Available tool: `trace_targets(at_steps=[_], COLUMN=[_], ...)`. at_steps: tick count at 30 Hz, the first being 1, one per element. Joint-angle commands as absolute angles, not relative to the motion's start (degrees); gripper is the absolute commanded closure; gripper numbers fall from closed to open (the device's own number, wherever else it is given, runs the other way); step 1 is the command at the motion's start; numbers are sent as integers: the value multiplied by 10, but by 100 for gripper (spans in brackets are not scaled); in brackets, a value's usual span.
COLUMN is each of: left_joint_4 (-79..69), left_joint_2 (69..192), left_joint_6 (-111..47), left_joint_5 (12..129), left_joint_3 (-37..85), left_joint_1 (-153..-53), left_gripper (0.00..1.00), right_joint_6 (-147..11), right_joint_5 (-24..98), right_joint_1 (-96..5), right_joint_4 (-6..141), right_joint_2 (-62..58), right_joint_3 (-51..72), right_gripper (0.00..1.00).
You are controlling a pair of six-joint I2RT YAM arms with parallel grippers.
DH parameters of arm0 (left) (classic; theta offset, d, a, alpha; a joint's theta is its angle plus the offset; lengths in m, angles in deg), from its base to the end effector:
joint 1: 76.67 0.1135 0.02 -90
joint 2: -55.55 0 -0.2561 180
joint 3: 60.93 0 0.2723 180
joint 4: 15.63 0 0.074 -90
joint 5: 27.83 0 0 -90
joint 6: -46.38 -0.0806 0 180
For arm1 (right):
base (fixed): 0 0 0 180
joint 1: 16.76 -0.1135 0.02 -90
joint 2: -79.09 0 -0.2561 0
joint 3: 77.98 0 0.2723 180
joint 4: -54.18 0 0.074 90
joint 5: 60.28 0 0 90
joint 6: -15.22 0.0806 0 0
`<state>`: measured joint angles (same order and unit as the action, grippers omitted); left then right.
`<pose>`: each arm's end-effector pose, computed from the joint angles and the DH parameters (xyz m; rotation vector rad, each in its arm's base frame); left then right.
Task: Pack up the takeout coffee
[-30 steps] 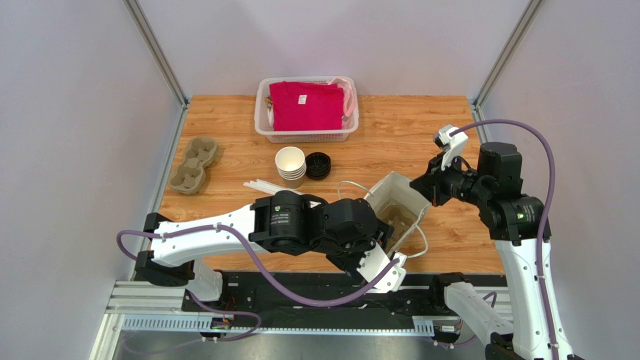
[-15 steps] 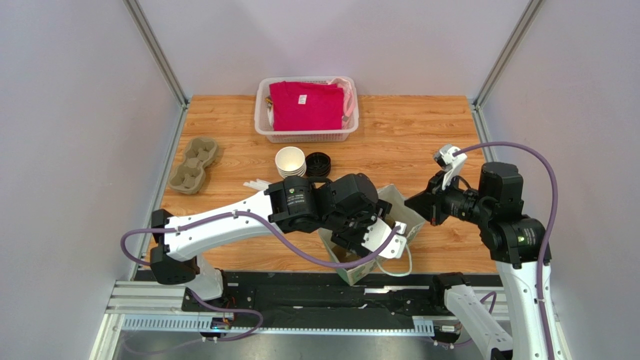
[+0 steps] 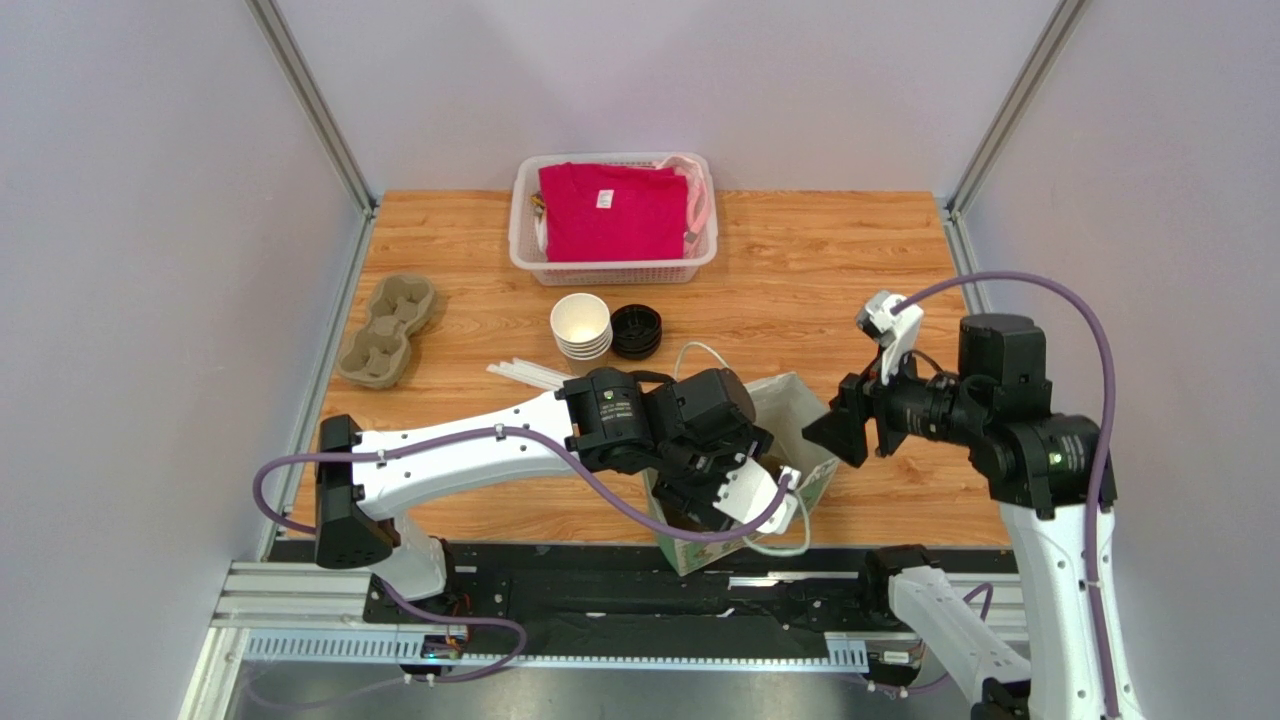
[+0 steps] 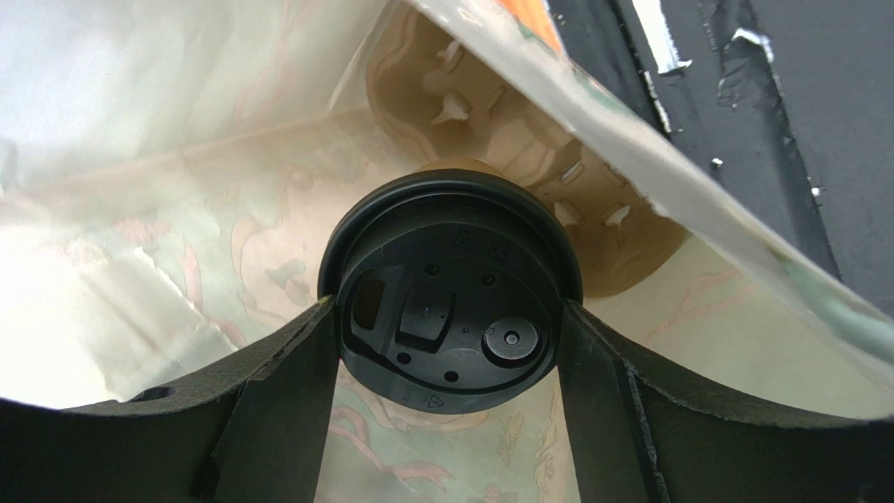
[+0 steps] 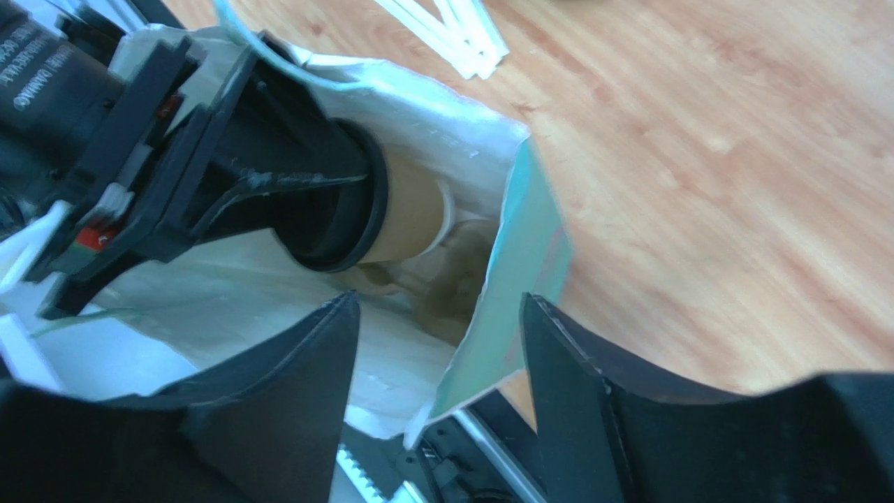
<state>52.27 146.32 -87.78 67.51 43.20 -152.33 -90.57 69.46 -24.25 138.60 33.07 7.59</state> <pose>0.0863 -0.3679 0.3069 2.2256 1.2457 -0.3358 0.1405 0.0704 0.3752 -0.7727 2.1022 0.7318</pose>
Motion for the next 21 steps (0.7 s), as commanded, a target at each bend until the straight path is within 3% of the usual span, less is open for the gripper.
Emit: trace_targets(at_steps=[1, 2, 6, 13, 21], left_joint_4=[507, 511, 519, 532, 541], left_joint_2=[1430, 1428, 1428, 1437, 1416], left_joint_6=[-906, -913, -925, -927, -921], left_joint_5=[716, 722, 727, 738, 736], left_joint_3=[431, 431, 435, 445, 429], left_joint_1=[-1522, -1522, -1522, -1522, -1519], left_gripper=[100, 100, 100, 100, 100], right_joint_6=[-998, -1027, -1101, -1163, -1173], right_joint_5=[703, 709, 744, 735, 672], right_joint_1=[-244, -245, -246, -334, -445], right_joint_4=[1400, 1403, 1417, 1397, 1343], right_joint_2=[267, 258, 200, 147, 136], right_joint_3=[162, 172, 224, 240, 173], right_gripper=[24, 17, 9, 10, 16])
